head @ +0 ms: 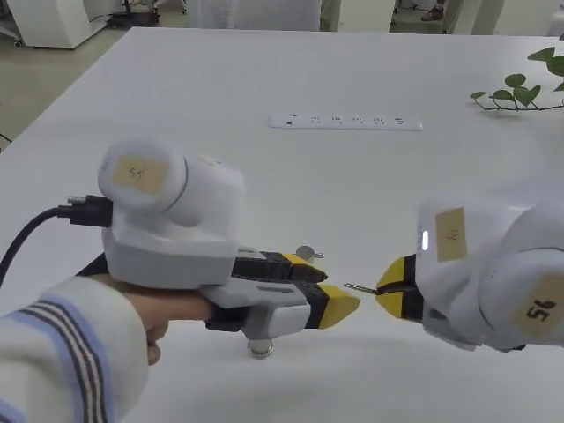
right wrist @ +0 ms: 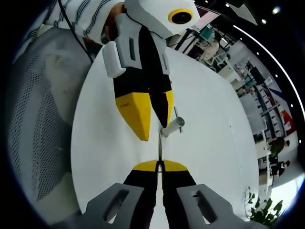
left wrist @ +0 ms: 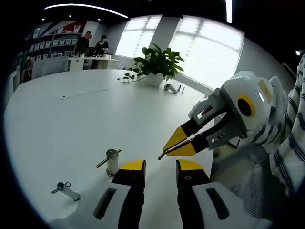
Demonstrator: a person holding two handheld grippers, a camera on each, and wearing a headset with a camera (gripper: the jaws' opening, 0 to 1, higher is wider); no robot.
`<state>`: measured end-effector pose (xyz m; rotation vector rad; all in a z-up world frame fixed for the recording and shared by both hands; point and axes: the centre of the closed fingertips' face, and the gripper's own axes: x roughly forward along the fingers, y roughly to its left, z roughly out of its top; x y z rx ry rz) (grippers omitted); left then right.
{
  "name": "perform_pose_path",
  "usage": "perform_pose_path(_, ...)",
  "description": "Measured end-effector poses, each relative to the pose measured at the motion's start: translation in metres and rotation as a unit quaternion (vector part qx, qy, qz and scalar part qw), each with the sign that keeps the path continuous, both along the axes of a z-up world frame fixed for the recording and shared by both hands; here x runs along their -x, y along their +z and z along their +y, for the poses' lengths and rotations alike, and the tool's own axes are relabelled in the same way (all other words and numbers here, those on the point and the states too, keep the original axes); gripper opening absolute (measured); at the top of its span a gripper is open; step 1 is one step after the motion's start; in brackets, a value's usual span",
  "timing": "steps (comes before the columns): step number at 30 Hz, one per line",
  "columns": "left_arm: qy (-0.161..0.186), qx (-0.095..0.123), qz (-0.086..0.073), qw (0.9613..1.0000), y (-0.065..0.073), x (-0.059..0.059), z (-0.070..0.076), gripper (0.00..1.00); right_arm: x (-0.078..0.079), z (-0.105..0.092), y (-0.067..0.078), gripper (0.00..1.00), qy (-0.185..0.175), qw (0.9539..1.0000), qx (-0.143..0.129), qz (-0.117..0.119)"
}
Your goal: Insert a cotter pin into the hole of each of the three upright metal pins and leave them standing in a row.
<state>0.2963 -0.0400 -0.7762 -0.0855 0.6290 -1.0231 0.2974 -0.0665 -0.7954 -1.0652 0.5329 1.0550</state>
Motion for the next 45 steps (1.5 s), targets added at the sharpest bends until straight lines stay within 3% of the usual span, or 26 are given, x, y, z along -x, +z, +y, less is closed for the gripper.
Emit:
perform_pose_path(7,-0.003,0.009,0.018,0.9998,0.000,0.003,-0.005,0.15,0.005,0.004,0.001,0.03,0.007,1.0000,0.000,-0.003)
perform_pose_path(12,0.003,0.024,0.042,0.9988,0.000,0.005,-0.006,0.08,0.005,0.008,0.003,0.03,0.012,0.9999,-0.004,-0.010)
perform_pose_path(21,0.013,0.025,0.064,0.9975,-0.004,0.005,-0.003,0.03,0.008,0.011,0.002,0.03,0.016,0.9998,-0.003,-0.009)
perform_pose_path(31,0.006,0.024,0.066,0.9975,-0.005,0.007,-0.004,0.02,0.010,0.012,0.001,0.03,0.019,0.9998,0.000,-0.010)
perform_pose_path(41,0.000,0.022,0.079,0.9966,-0.010,0.010,-0.004,0.02,0.011,0.013,0.001,0.03,0.025,0.9996,0.000,-0.011)
perform_pose_path(45,-0.002,0.021,0.075,0.9969,-0.009,0.010,-0.004,0.02,0.011,0.013,0.001,0.03,0.025,0.9996,-0.002,-0.011)
